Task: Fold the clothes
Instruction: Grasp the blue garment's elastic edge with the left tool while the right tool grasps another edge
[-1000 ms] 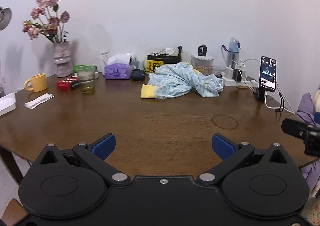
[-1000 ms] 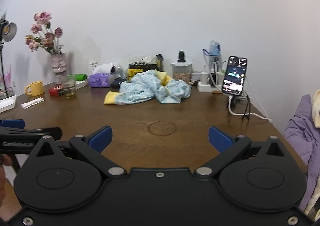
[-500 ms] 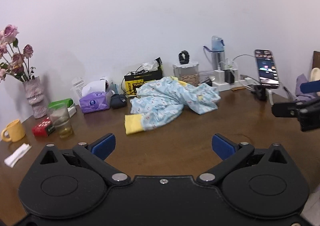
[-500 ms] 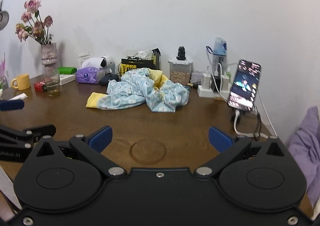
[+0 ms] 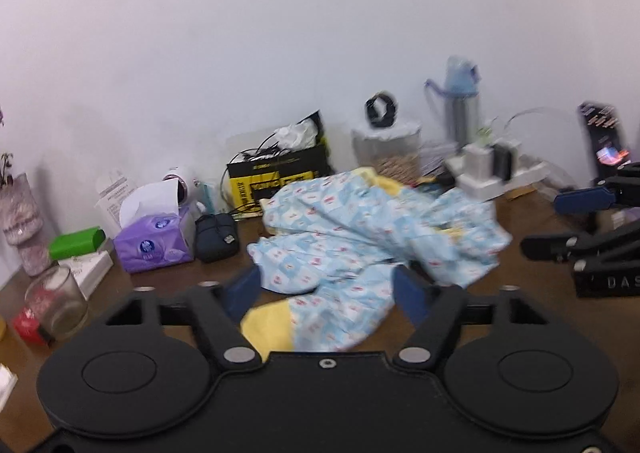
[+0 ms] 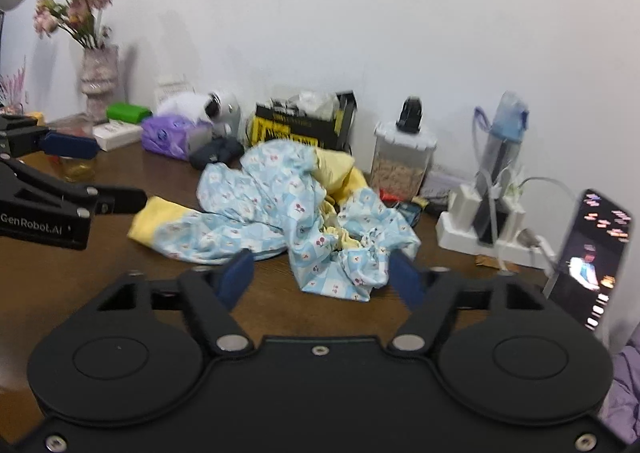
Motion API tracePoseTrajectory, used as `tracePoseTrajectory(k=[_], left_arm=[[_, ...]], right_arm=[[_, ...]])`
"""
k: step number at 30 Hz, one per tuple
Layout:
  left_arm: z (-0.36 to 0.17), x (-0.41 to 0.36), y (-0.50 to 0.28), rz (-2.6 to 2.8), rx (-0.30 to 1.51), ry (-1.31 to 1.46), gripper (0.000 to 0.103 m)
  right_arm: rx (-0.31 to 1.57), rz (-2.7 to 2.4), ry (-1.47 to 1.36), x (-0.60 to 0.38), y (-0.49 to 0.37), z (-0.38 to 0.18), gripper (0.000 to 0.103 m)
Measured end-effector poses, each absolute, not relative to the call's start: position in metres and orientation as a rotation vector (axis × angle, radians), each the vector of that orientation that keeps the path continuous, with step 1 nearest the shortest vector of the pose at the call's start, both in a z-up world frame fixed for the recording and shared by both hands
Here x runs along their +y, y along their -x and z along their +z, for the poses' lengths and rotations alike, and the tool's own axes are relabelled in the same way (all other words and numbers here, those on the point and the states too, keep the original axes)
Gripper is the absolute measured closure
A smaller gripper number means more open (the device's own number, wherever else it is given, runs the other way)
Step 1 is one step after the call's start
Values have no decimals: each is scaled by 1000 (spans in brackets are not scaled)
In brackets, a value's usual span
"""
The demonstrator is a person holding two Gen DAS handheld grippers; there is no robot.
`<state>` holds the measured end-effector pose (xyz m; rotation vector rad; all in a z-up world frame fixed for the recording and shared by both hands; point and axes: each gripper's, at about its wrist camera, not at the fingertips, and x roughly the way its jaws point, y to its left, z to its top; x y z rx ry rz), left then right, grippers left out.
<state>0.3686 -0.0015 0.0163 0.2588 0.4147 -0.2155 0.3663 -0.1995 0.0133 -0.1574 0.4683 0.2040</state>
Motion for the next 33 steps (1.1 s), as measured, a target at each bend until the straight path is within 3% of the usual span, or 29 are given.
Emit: tracePoseTrajectory(k=[1, 4, 7, 9, 10, 12, 13, 14, 16, 17, 25, 27, 29, 31, 33], left_arm=[[11, -4, -386, -214, 434, -266, 54], [0, -8, -411, -237, 458, -284, 57], [-15, -14, -437, -281, 471, -331, 56], [-25, -20, -454, -312, 483, -368, 47], [-28, -23, -459, -314, 485, -380, 41], [-34, -29, -466, -329, 478, -410, 31], [-36, -33, -469, -338, 470, -431, 29], [-38, -38, -473, -354, 457, -461, 27], [-40, -45, -476, -382, 432, -504, 19], [-42, -52, -477, -403, 403, -545, 13], [-64, -90, -492, -451, 324, -731, 11], [-64, -92, -497, -436, 313, -716, 18], [-62, -90, -505, -434, 319, -684, 65], [-58, -85, -510, -437, 340, -646, 86], [-53, -78, -514, -429, 353, -611, 91]], right_arm=[[485, 207, 145, -199, -379, 8, 58], [517, 217, 116, -197, -416, -5, 57], [505, 227, 89, -194, -438, -15, 42], [515, 242, 85, -191, -450, -20, 40], [526, 253, 91, -188, -457, -24, 33], [555, 267, 117, -181, -473, -34, 33], [582, 263, 123, -177, -483, -40, 42], [598, 264, 106, -178, -490, -44, 75], [598, 244, 60, -184, -501, -43, 98], [585, 226, 32, -188, -506, -39, 98], [470, 267, -254, -242, -524, 18, 102], [483, 297, -293, -248, -528, 24, 102], [492, 326, -318, -251, -529, 26, 102], [484, 298, -294, -251, -528, 26, 102], [483, 220, -237, -251, -532, 24, 102]])
